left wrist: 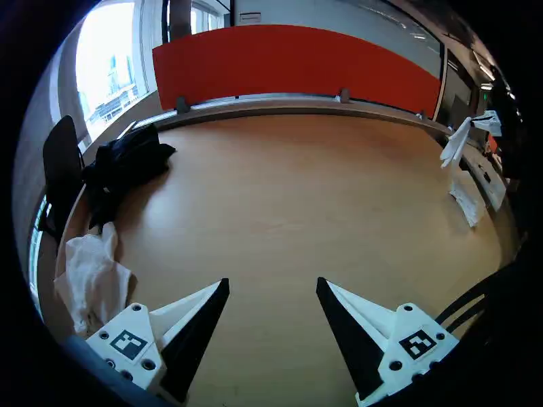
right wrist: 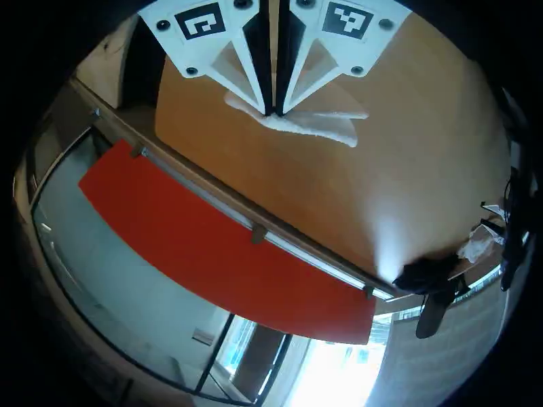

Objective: Fold towel

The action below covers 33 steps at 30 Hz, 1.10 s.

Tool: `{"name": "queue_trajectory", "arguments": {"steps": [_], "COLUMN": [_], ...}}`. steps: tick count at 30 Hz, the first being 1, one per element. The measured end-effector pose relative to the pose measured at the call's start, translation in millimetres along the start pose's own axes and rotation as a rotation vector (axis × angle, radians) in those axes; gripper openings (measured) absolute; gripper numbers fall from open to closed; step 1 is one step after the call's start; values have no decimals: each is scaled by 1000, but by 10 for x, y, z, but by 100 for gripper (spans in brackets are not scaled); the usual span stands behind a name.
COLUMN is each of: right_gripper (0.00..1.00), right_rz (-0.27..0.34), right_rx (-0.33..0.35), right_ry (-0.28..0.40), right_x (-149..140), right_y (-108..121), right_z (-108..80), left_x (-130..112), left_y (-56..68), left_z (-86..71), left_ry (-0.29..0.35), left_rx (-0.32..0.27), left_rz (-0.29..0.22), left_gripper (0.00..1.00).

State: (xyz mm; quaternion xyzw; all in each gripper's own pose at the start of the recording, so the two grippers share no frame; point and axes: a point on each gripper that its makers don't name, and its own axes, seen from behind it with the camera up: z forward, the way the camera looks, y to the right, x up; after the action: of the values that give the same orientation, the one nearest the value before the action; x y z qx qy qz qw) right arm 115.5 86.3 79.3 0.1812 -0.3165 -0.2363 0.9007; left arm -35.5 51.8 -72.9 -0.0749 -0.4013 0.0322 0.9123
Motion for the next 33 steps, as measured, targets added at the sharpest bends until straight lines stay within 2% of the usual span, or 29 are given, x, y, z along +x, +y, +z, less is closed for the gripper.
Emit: {"name": "queue_trajectory", "arguments": {"steps": [14,26,33], "right_gripper": [4,4,4], "right_rz": [26,38,48], "right_rx": [-44,-54,-59], "right_ry": [-30,-46,-56], "right_x": [-152,-268,-391], "right_y": [393,475,492], "right_z": [8,-16,-95], "left_x": [39,62,83], "left_y": [4,91,108], "left_z": [4,21,22], "left_ry": [-2,-2,-1], "left_rx": [6,0,-2], "left_rz": [11,19,25], "left_gripper": [95,95,95]}}
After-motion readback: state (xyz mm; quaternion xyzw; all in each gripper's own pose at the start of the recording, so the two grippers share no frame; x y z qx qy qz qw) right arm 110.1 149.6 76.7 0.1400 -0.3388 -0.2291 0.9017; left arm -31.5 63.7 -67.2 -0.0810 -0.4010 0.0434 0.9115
